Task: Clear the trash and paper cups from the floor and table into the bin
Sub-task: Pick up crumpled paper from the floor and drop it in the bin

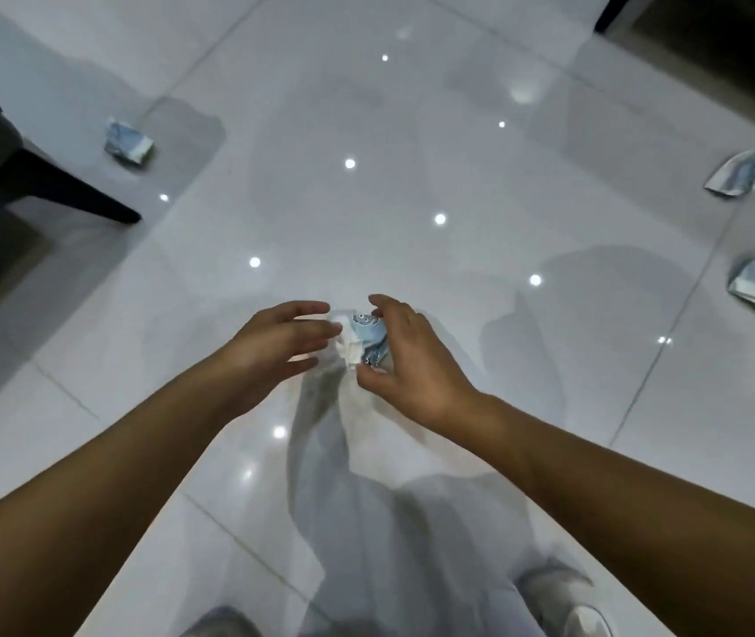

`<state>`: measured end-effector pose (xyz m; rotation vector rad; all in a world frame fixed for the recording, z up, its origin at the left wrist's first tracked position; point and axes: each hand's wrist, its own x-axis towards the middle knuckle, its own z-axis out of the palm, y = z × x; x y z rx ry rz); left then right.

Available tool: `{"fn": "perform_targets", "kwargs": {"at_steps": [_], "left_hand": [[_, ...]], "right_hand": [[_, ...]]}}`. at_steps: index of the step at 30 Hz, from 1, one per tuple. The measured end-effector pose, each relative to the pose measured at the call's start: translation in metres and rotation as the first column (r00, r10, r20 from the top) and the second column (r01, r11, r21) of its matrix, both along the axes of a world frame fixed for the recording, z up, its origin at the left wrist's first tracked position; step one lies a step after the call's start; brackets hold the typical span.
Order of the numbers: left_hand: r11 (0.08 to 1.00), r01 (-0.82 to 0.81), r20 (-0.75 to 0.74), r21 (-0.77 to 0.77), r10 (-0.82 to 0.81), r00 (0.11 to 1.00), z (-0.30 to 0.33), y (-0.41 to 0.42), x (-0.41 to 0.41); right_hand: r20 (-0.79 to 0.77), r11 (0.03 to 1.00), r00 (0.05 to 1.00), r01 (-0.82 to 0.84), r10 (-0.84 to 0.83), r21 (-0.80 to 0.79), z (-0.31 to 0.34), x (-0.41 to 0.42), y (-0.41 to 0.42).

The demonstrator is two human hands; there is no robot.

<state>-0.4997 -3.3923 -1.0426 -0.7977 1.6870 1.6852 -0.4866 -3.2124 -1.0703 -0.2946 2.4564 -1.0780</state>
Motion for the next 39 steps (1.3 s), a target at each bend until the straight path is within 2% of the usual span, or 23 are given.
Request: {"fn": "perform_targets", "kwargs": {"at_steps": [6, 10, 15, 20, 25, 27, 29, 34, 39], "left_hand": [[0.988, 0.137, -0.101, 0.076, -0.129, 0.986, 0.025, 0.044, -0.053], [0.984, 0.175, -0.138, -0.003, -0.174, 0.975, 0.026, 0.076, -0.064], [0.953, 0.284, -0.157, -0.101, -0.297, 0.942, 0.025, 0.11, -0.083], [0.967, 0.219, -0.186, -0.134, -0.241, 0.952, 0.029, 0.14, -0.105], [0.959, 0.245, -0.165, -0.146, -0.268, 0.949, 0.024, 0.162, -0.109], [0.952, 0.263, -0.156, -0.155, -0.287, 0.945, 0.019, 0.168, -0.109], [0.948, 0.276, -0.153, -0.158, -0.3, 0.942, 0.015, 0.173, -0.111], [0.943, 0.295, -0.134, -0.158, -0.316, 0.939, 0.003, 0.173, -0.111], [0.945, 0.293, -0.102, -0.147, -0.309, 0.946, -0.007, 0.166, -0.11]], "right_hand": [[-0.086, 0.993, 0.992, 0.081, -0.089, -0.091, 0.018, -0.043, 0.03], [-0.092, 0.982, 0.985, 0.131, -0.144, -0.133, 0.02, -0.049, 0.055], [0.004, 0.958, 0.969, 0.243, -0.245, -0.15, 0.007, -0.049, 0.1], [-0.082, 0.893, 0.898, 0.439, -0.433, 0.094, -0.011, -0.062, 0.193], [-0.244, 0.7, 0.756, 0.655, -0.607, 0.285, -0.023, -0.077, 0.306], [-0.246, 0.613, 0.714, 0.694, -0.656, 0.379, -0.03, -0.079, 0.338], [-0.237, 0.567, 0.71, 0.683, -0.663, 0.46, -0.037, -0.082, 0.359], [-0.149, 0.58, 0.748, 0.609, -0.647, 0.541, -0.047, -0.102, 0.378], [-0.155, 0.57, 0.751, 0.602, -0.641, 0.559, -0.053, -0.112, 0.382]]}}
